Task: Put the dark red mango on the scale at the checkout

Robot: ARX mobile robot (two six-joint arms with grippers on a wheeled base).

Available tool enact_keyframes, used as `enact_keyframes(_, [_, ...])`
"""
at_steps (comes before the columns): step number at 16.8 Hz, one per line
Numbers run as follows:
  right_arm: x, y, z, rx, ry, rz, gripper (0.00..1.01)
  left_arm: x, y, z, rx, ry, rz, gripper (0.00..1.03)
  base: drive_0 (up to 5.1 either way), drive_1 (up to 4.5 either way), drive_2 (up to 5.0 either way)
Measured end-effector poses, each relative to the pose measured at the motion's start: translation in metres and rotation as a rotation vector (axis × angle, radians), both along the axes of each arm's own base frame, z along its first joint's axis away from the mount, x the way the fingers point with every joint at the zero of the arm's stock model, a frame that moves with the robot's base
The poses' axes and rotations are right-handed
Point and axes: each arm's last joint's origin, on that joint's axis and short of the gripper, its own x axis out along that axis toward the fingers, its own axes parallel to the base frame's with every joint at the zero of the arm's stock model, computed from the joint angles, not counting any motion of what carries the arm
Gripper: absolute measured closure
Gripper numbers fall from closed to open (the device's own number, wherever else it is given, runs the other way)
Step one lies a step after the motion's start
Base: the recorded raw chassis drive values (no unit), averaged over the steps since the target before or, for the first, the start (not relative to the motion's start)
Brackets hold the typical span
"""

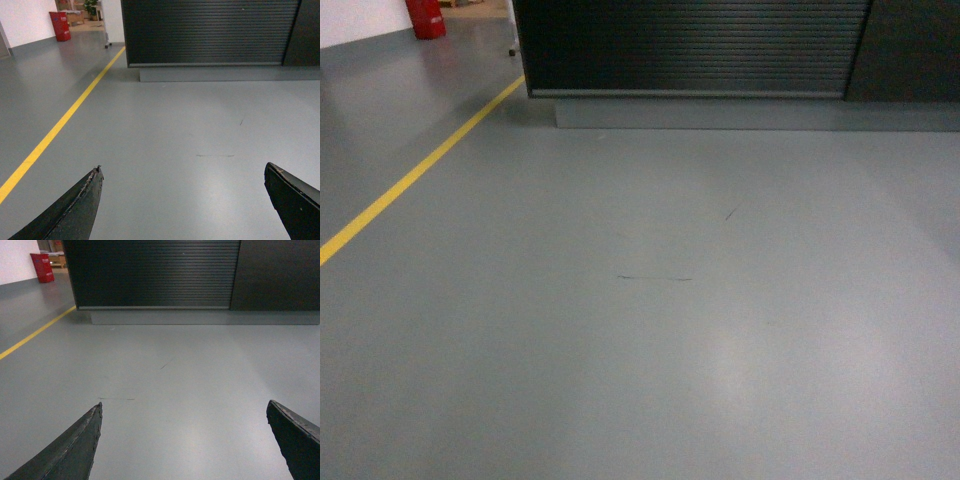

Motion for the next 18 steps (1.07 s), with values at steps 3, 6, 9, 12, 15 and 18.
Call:
enact_keyframes(3, [0.0, 0.0, 0.0, 0.0, 0.0, 0.0, 0.03, 0.0, 0.0, 0.0, 0.0, 0.0, 0.0, 0.05, 0.0, 0.0, 0.0])
enact_keyframes(6, [0.0, 0.0, 0.0, 0.0, 0.0, 0.0, 0.03, 0.0, 0.0, 0.0, 0.0, 0.0, 0.0, 0.05, 0.0, 0.0, 0.0])
enact_keyframes(9, [0.0, 0.0, 0.0, 0.0, 0.0, 0.0, 0.03, 0.0, 0.0, 0.0, 0.0, 0.0, 0.0, 0.05, 0.0, 0.0, 0.0])
enact_keyframes(12, [0.0, 0.0, 0.0, 0.0, 0.0, 0.0, 0.03, 0.0, 0.0, 0.0, 0.0, 0.0, 0.0, 0.05, 0.0, 0.0, 0.0])
enact_keyframes(15, [0.0, 0.0, 0.0, 0.0, 0.0, 0.0, 0.03, 0.0, 0.0, 0.0, 0.0, 0.0, 0.0, 0.05, 0.0, 0.0, 0.0])
enact_keyframes(18, [0.0, 0.0, 0.0, 0.0, 0.0, 0.0, 0.03, 0.0, 0.0, 0.0, 0.0, 0.0, 0.0, 0.05, 0.0, 0.0, 0.0])
